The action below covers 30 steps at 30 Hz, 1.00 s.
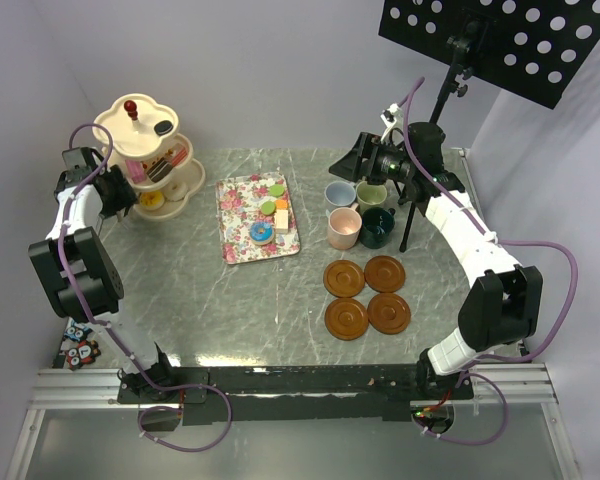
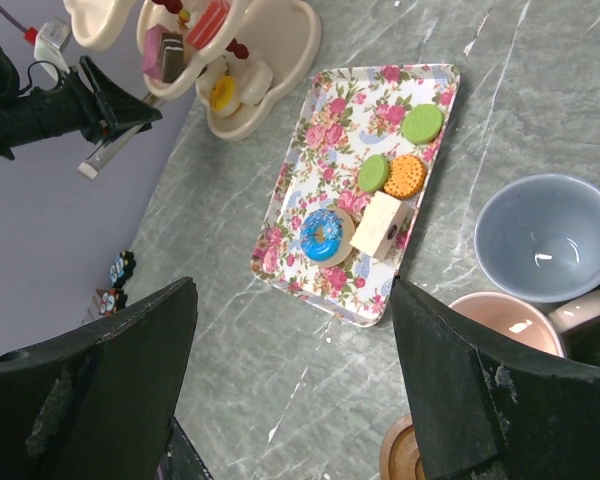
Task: Serve the afternoon tea
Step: Place the desert on the desert table, then pick up the desert from the tray.
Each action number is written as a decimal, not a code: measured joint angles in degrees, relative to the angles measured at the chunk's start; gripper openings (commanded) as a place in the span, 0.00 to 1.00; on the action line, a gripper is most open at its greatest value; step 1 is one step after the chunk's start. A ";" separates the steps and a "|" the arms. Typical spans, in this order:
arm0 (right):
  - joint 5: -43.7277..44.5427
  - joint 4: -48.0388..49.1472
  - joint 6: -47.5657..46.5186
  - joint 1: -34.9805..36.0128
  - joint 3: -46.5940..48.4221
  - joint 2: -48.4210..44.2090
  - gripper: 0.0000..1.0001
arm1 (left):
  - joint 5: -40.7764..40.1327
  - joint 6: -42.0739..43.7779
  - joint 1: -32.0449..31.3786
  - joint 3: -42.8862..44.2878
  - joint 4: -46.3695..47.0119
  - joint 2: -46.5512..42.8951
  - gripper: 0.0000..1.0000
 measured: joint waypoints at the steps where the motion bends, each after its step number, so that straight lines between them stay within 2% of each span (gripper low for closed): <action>1: -0.04 0.00 0.00 0.00 0.00 0.00 0.84 | 0.00 0.02 0.00 -0.11 0.15 -0.02 0.59; 6: -0.35 0.00 0.00 0.00 0.00 0.00 0.84 | -0.46 0.04 0.00 -2.73 0.68 -2.08 0.56; 17: -1.42 0.02 0.26 0.00 0.00 0.00 0.84 | -1.88 -0.55 0.04 -12.33 0.13 -16.81 0.53; 30: -2.60 0.72 1.55 0.00 0.00 0.24 0.84 | -2.80 -4.15 -0.09 -22.80 -5.27 -28.50 0.48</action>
